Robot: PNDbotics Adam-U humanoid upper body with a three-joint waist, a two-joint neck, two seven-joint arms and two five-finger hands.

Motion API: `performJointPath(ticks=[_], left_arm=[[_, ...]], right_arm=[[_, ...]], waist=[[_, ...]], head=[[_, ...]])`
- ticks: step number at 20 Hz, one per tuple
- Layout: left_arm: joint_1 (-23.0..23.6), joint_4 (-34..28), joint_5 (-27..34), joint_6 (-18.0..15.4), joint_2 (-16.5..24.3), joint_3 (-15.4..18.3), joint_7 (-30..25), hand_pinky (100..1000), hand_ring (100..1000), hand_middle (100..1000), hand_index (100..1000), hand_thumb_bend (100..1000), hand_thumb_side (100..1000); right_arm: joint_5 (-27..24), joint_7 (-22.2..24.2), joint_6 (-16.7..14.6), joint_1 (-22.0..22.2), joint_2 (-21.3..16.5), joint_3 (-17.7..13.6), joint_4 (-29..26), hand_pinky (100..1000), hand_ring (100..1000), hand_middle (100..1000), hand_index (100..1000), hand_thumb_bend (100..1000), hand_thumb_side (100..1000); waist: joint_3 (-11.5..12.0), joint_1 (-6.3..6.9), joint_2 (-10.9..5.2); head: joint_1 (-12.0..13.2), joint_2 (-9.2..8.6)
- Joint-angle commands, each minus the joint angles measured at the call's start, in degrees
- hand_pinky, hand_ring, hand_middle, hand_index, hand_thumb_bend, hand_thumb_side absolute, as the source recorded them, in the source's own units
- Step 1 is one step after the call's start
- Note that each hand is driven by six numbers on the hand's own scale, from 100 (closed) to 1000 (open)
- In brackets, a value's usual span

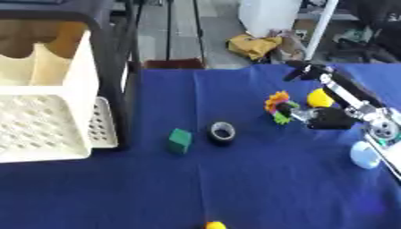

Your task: Pick up objects from table and place into drawer.

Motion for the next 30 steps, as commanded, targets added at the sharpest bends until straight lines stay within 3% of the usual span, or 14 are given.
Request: performJointPath(ticks=[1, 3, 5, 6, 7, 8, 13, 17, 23, 30], left_arm=[[0.1, -0.6, -0.2, 0.3, 0.4, -0.2, -0.2, 493, 718, 739, 846, 100, 1000], [0.0, -0.6, -0.3, 0.4, 0.3, -0.2, -0.3, 493, 718, 739, 846, 100, 1000], [0.0, -0.6, -0.3, 0.3, 0.1, -0.2, -0.3, 492, 718, 739, 846, 100, 1000], [0.0, -0.6, -0.4, 0.4, 0.0, -0.2, -0.3, 491, 718, 738, 846, 100, 1000], [0.0, -0.6, -0.5, 0.4, -0.2, -0.3, -0.4, 491, 718, 738, 845, 100, 1000], [0.1, -0.6, -0.5, 0.4, -0.3, -0.3, -0.5, 491, 717, 739, 845, 100, 1000], [0.4, -0.6, -0.9, 0.6, -0.5, -0.2, -0.3, 491, 717, 739, 844, 107, 1000], [0.6, -0.6, -0.7, 0.8, -0.6, -0.2, -0.1, 491, 716, 738, 844, 100, 1000], [1.5, -0.6, -0.1, 1.7, -1.0, -0.1, -0.2, 491, 716, 738, 842, 100, 1000], [2.6, -0.6, 0.9, 3.4, -1.3, 0.2, -0.2, 492, 715, 738, 840, 100, 1000]], right_arm=[[-0.5, -0.4, 0.2, -0.1, -3.0, -0.9, -1.1, 863, 1000, 750, 1000, 456, 609], [0.2, -0.4, 0.2, 0.3, -3.2, -1.1, -0.9, 863, 1000, 755, 1000, 460, 615], [1.9, -0.4, 1.3, 0.3, -3.2, -1.2, -0.1, 876, 1000, 772, 1000, 523, 672], [3.7, -0.9, 3.2, 0.1, -3.0, -1.3, 0.6, 873, 1000, 761, 1000, 541, 766], [5.7, -1.6, 5.8, -0.3, -2.7, -1.0, 1.2, 866, 1000, 756, 1000, 544, 638], [7.9, -2.4, 8.8, -0.6, -2.3, -0.7, 1.7, 849, 1000, 738, 1000, 534, 807], [16.2, -2.9, 22.5, -2.5, -0.2, 1.5, 1.6, 851, 1000, 723, 983, 509, 813], [18.6, 0.1, 29.2, -4.7, 1.8, 2.5, 2.6, 878, 1000, 718, 985, 523, 835], [19.1, 4.2, 32.6, -10.4, 6.4, 4.9, 5.6, 901, 1000, 624, 976, 532, 819], [19.6, 5.1, 33.1, -15.9, 10.5, 7.0, 7.8, 901, 1000, 573, 967, 510, 805]], waist=[[-0.1, -0.33, -1.87], [0.0, -0.35, -1.64], [-0.1, -0.20, -1.34], [-0.1, -0.10, -1.15], [-0.1, -0.05, -0.99], [-0.1, 0.00, -0.82], [-0.5, 0.33, -0.77], [-0.9, 0.45, -1.31], [-1.8, 0.70, -2.86], [-3.8, 0.53, -5.47]], head=[[-0.1, -0.92], [-0.2, -1.42], [-0.2, -1.84], [-0.2, -1.82], [-0.2, -1.68], [-0.2, -1.52], [-0.1, -0.35], [-0.3, 0.43], [0.2, 2.06], [1.2, 4.66]])
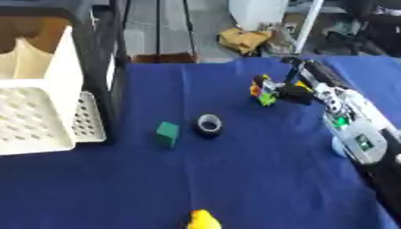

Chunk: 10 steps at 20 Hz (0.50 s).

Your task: Pick up objects from table and place into drawer.

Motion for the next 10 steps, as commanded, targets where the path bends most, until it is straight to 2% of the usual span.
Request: performJointPath(ticks=[1, 5, 9, 10], left_arm=[[-0.3, -0.8, 0.8, 0.8, 0.3, 0.5, -0.1, 493, 715, 738, 840, 100, 1000], [-0.7, -0.8, 1.6, 1.3, 0.3, 0.5, -0.3, 493, 715, 738, 840, 100, 1000], [-1.1, -0.8, 1.9, 1.4, 0.1, 0.5, -0.5, 492, 714, 737, 839, 100, 1000], [-1.2, -0.8, 1.9, 1.4, 0.1, 0.5, -0.6, 492, 713, 736, 839, 100, 1000]], right_arm=[[0.6, -0.1, -0.2, -1.6, -0.3, 0.3, -0.2, 900, 1000, 572, 966, 508, 804], [0.9, -1.1, -0.7, -0.7, 0.0, 0.4, -0.3, 887, 1000, 566, 961, 505, 786], [3.2, -2.4, -1.4, 0.4, 0.2, 0.6, 0.2, 874, 1000, 582, 959, 509, 776], [4.1, -2.9, -1.6, 0.6, 0.2, 0.7, 0.4, 866, 1000, 598, 960, 522, 732]], waist=[[-0.2, -0.45, -2.63], [0.2, -1.20, -2.91], [0.9, -1.52, -2.50], [1.0, -1.56, -2.31]], head=[[0.3, 0.52], [-0.2, -0.42], [-0.7, -1.41], [-0.8, -1.55]])
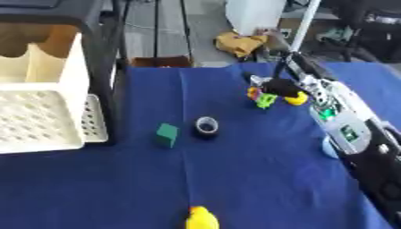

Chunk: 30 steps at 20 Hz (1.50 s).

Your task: Pick up objects from table and place into drawer.

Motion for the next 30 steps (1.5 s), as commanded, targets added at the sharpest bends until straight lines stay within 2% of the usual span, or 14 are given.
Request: performJointPath(ticks=[1, 2, 4, 10, 12, 16, 30], left_arm=[[-0.8, -0.8, 0.2, 0.1, 0.0, 0.4, -0.3, 492, 713, 736, 839, 100, 1000], [-0.9, -0.8, 0.2, 0.2, -0.1, 0.4, -0.4, 491, 713, 736, 839, 100, 1000], [-1.0, -0.8, 0.0, 0.3, -0.3, 0.3, -0.6, 490, 713, 736, 839, 100, 1000], [-0.9, -0.8, -0.4, 0.6, -0.6, 0.1, -0.9, 491, 712, 735, 838, 100, 1000], [-0.9, -0.8, -0.4, 0.6, -0.7, 0.1, -0.9, 491, 712, 736, 837, 100, 1000], [-0.8, -0.8, -0.3, 0.7, -0.8, 0.1, -1.0, 491, 712, 735, 836, 100, 1000], [-1.3, -0.8, -0.8, 0.5, -1.8, -0.6, -2.0, 492, 713, 736, 834, 100, 1000]], right_arm=[[3.3, -1.7, -0.5, -0.2, -1.0, -0.2, 0.1, 863, 1000, 608, 961, 509, 773], [4.5, -2.2, -0.6, 0.0, -1.0, -0.2, 0.4, 865, 1000, 673, 967, 509, 770], [6.5, -3.0, -0.9, 0.3, -0.7, -0.2, 1.1, 862, 1000, 729, 976, 510, 767], [8.1, -4.4, -1.3, 0.4, -0.5, -0.5, 1.9, 868, 1000, 788, 995, 502, 770], [8.3, -4.6, -1.2, 0.5, -0.3, -0.4, 2.3, 867, 1000, 784, 994, 510, 750], [8.5, -4.7, -0.8, 0.7, 0.2, -0.4, 3.1, 861, 1000, 763, 990, 496, 772], [5.7, -10.7, 1.4, 2.0, 0.5, -1.6, 5.4, 832, 1000, 663, 968, 458, 747]], waist=[[0.2, -0.15, -1.61], [0.2, -0.15, -1.41], [0.2, -0.11, -1.04], [-0.1, 0.06, -0.62], [-0.2, 0.19, -0.72], [-0.4, 0.34, -0.79], [1.0, 0.56, 0.74]], head=[[-0.5, -1.25], [-0.5, -1.36], [-0.6, -1.36], [-0.6, -0.85], [-0.7, -0.75], [-0.9, -0.84], [-2.5, -3.39]])
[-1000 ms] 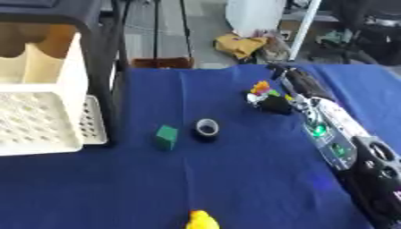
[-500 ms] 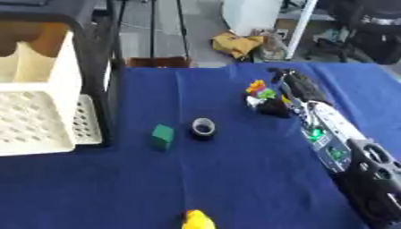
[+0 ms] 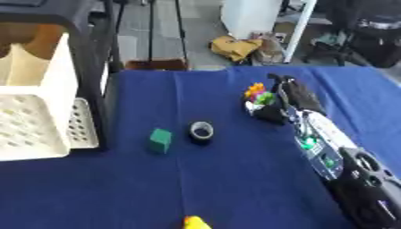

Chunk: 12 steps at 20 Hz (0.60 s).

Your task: Pick up objects from table and place into drawer.

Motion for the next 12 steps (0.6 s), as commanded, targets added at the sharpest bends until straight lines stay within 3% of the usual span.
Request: performJointPath(ticks=[1, 6, 12], left_arm=[[-0.8, -0.8, -0.3, -0.1, 0.2, -0.2, -0.4, 492, 713, 736, 834, 100, 1000], [-0.7, -0.8, -0.6, -0.1, 0.0, -0.2, -0.6, 493, 714, 736, 834, 100, 1000], [-0.6, -0.8, -0.6, 0.0, 0.1, -0.3, -0.7, 494, 714, 736, 834, 100, 1000]], right_arm=[[-1.6, -1.5, 0.2, 0.2, -0.9, -0.4, 0.4, 825, 1000, 649, 964, 452, 744], [-2.4, -2.6, -0.1, 0.5, -1.0, -0.3, 0.7, 784, 1000, 574, 943, 420, 730], [-2.9, -3.5, -0.5, 0.6, -1.0, -0.1, 0.5, 734, 934, 513, 914, 386, 698]], waist=[[0.2, 0.16, -1.09], [0.2, 0.25, -0.90], [0.1, 0.26, -0.98]], head=[[-0.4, -1.23], [-0.3, -0.91], [-0.2, -0.89]])
